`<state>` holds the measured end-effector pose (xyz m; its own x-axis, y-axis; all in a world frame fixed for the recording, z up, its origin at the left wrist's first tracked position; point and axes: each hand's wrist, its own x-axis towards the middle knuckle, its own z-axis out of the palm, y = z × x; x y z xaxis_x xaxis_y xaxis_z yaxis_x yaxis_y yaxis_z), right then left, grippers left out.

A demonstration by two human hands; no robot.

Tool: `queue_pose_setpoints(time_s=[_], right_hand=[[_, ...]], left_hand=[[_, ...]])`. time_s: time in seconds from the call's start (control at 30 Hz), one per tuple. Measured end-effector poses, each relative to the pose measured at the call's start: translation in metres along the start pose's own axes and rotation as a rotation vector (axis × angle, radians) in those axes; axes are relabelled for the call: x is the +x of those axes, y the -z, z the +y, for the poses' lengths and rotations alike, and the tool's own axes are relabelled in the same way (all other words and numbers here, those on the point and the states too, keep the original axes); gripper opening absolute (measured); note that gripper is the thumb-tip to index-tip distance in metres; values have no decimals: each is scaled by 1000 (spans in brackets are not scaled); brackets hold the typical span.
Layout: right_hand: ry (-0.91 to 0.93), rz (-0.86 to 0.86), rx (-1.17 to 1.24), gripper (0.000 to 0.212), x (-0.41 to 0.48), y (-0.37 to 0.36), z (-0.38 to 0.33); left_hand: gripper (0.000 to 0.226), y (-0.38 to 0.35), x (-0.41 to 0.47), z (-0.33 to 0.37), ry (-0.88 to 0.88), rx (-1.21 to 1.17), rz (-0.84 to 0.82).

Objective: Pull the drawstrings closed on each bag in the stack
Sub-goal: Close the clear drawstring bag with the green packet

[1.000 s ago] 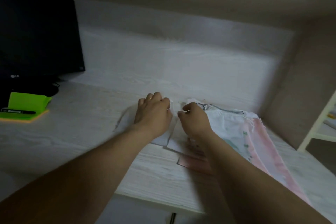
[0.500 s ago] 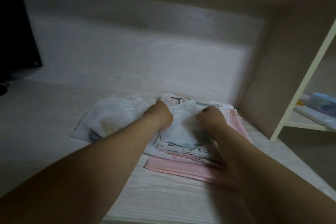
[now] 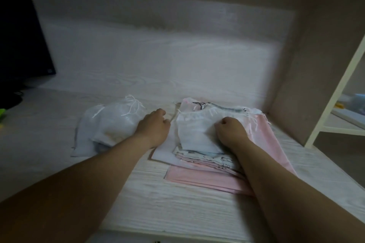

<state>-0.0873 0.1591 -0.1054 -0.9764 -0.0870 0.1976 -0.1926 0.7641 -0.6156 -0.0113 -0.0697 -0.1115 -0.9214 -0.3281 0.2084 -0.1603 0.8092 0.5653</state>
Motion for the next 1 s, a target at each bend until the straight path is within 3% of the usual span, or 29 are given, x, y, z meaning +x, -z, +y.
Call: queue_pose_setpoints(time_s=[0.2, 0.33, 0.4, 0.53, 0.63, 0.77, 0.9, 1.0], right_hand=[[20, -36, -17, 18, -1, 2, -4], [-10, -60, -6, 27, 0, 9, -11], [-32, -56, 46, 23, 1, 12, -16], [-115, -44, 497, 22, -6, 19, -22], [-204, -126, 856, 24, -16, 35, -27], [-233, -271, 973, 11, -29, 52, -23], [-210, -432, 973, 24, -28, 62, -16], [-217, -403, 934, 17, -24, 58, -19]], left_hand=[[44, 18, -6, -20, -55, -56, -72], [39, 19, -4, -2, -97, 78, 62], [39, 15, -2, 19, -72, 30, 58], [60, 5, 5, 44, 114, -292, -2], [87, 6, 2, 45, 233, -683, -42], [46, 7, -2, 49, 262, -1065, -249], [30, 7, -8, 47, 281, -1102, -373], [25, 8, -13, 47, 295, -1100, -462]])
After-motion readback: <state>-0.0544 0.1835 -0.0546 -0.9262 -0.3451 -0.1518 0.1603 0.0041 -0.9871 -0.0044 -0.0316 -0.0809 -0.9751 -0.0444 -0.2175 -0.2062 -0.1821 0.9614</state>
